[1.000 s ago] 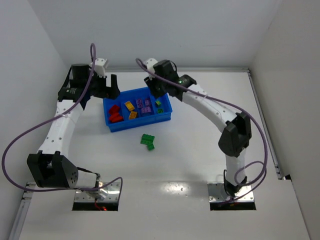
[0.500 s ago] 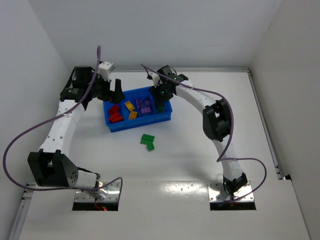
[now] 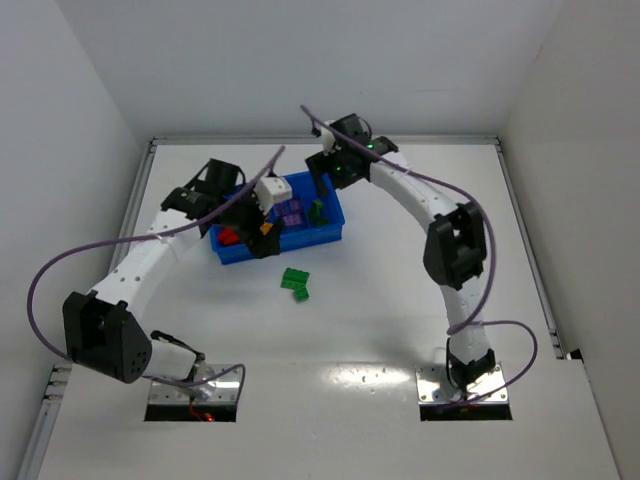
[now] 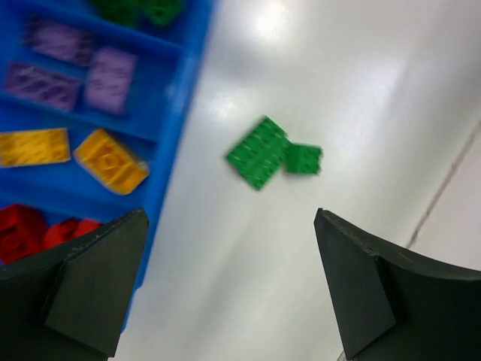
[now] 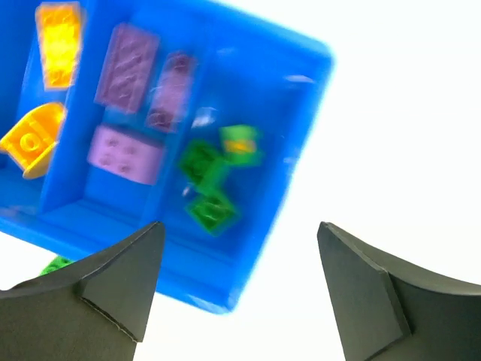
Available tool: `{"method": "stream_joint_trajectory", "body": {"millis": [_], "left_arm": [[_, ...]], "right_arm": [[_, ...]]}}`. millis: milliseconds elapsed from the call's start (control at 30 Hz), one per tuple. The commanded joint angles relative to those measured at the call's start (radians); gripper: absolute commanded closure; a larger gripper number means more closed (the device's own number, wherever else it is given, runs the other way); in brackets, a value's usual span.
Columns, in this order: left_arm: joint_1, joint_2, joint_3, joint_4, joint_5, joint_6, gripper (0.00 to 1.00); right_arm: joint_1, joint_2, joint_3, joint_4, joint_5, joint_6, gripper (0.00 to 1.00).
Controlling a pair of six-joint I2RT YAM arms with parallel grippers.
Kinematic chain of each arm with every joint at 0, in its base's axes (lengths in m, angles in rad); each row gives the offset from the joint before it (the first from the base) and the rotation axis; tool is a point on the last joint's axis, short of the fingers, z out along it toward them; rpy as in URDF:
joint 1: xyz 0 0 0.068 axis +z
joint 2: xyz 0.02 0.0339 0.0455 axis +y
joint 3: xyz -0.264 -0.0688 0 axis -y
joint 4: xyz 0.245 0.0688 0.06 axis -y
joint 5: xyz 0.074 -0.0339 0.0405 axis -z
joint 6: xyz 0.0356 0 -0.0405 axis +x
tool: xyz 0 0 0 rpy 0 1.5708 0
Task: Sort the legos into containers by color
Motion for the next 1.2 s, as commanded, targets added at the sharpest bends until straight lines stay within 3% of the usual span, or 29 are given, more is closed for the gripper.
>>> {"method": "stream_joint_trajectory", "body": {"millis": [0,133,400,733,1167], "left_arm": [[-0.094,-0.017,-0.011,-0.095,0.021,0.204,0.00],[-0.223,0.029,-0.023,-0.132,0.012,0.264,0.02],[-0.449,0.086,-0.165,0.016,-0.103,0.233,0.13],[-0.551,0.140,-0.260,0.286,-0.350,0.004,0.23],[-0.602,0.175,-0.333,0.381,-0.406,-0.068,0.26]], "right_arm": [[-0.097,-0.215,-0.074,0.026,0.183,0.045,0.17],[-0.209,-0.324,-0.226,0.017,0.204,0.045,0.15],[-0.377,-0.457,-0.476,0.017,0.178,0.036,0.15],[-0.446,-0.514,-0.534,0.017,0.135,0.036,0.15],[-0.484,-0.505,-0.544,0.017,0.095,0.026,0.15]]}}
